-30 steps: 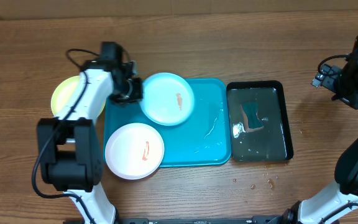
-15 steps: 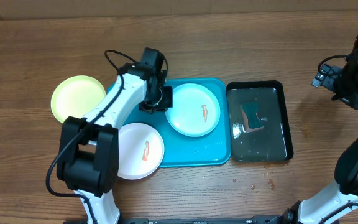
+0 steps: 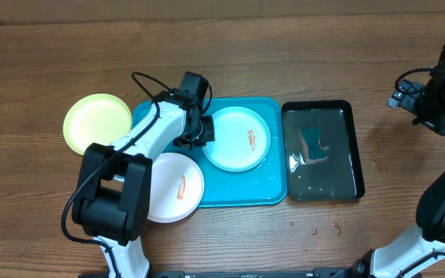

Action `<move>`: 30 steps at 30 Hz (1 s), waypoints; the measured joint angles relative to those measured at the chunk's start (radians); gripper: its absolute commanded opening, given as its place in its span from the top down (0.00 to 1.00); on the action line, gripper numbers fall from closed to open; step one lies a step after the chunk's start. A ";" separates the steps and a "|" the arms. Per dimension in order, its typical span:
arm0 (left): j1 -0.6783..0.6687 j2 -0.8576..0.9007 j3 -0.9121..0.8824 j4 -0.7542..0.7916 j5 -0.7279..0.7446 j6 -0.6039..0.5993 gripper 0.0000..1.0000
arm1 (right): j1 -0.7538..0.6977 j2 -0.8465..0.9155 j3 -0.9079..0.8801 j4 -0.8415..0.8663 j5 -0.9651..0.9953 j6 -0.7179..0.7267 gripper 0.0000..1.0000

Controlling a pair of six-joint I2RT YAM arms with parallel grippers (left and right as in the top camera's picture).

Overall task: Clean dirty plates on tray and stack at the side
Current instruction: 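Grip light-blue plate edge and slide it toward tray center, then lower right gripper into black tray and grasp the sponge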

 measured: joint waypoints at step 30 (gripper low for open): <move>0.014 0.000 -0.001 0.014 -0.003 0.000 0.96 | 0.254 0.000 0.001 -0.367 -0.420 -0.206 0.26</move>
